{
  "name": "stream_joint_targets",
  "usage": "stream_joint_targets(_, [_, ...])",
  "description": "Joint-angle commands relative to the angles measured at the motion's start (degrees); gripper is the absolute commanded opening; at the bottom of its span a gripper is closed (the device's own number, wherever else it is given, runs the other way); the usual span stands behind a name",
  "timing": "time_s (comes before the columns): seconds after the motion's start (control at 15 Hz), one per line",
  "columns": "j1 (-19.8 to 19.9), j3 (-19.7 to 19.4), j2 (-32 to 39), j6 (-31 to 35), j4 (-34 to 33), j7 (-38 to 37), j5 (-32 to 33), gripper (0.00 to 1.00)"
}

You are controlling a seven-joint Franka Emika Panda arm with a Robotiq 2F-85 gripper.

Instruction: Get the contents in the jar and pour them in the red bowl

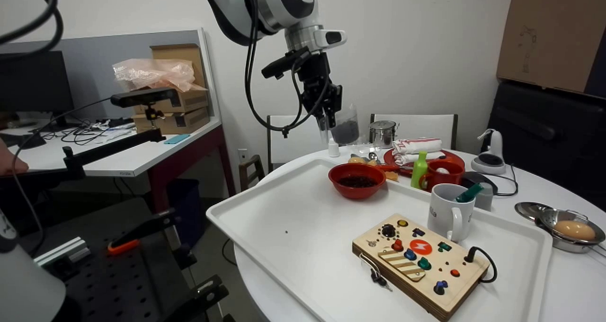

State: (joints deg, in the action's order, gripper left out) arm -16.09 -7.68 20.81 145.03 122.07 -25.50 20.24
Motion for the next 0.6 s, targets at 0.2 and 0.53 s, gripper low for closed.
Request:
stream_joint_targets(0.2, [3.68, 1.52, 1.54, -4.64, -2.04, 9.31, 2.08, 0.07])
stream_joint_targets(0.53, [5.30, 0.72, 3.54, -10.52, -6.77, 17.48, 9.22, 0.07])
